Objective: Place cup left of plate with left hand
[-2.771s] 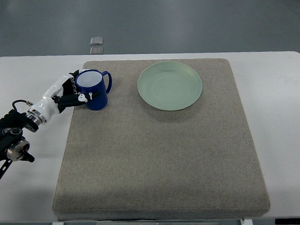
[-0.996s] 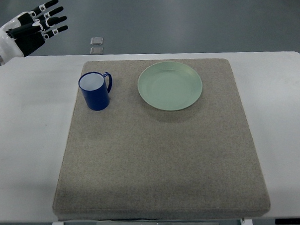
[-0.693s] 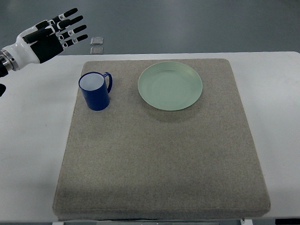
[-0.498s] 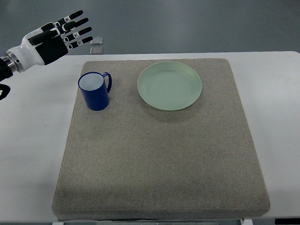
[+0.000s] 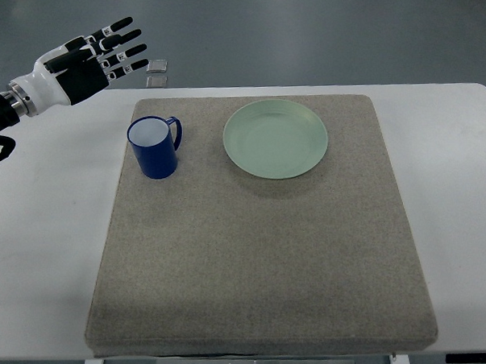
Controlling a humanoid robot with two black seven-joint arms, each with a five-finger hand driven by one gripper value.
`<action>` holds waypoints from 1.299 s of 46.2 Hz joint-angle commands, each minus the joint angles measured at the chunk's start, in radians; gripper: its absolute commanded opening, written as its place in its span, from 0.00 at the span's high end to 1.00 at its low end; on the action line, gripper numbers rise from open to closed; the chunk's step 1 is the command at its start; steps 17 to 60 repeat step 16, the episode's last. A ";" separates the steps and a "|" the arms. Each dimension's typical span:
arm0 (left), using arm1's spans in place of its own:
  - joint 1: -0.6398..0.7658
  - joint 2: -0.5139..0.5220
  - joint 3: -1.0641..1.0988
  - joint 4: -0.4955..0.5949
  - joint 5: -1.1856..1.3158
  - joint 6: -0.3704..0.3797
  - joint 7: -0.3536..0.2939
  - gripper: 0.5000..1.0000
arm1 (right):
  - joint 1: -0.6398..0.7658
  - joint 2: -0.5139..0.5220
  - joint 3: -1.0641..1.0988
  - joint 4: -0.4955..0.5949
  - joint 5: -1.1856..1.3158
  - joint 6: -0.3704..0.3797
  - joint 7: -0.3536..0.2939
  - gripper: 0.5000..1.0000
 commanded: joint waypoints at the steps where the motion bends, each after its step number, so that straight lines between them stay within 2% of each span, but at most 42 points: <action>1: 0.000 0.000 0.000 0.000 0.001 -0.001 0.000 0.00 | 0.000 0.000 0.001 0.003 0.000 0.002 0.000 0.14; 60: 0.004 0.002 -0.002 0.000 -0.001 -0.001 0.000 0.00 | -0.001 0.000 0.001 0.003 -0.002 0.008 0.000 0.14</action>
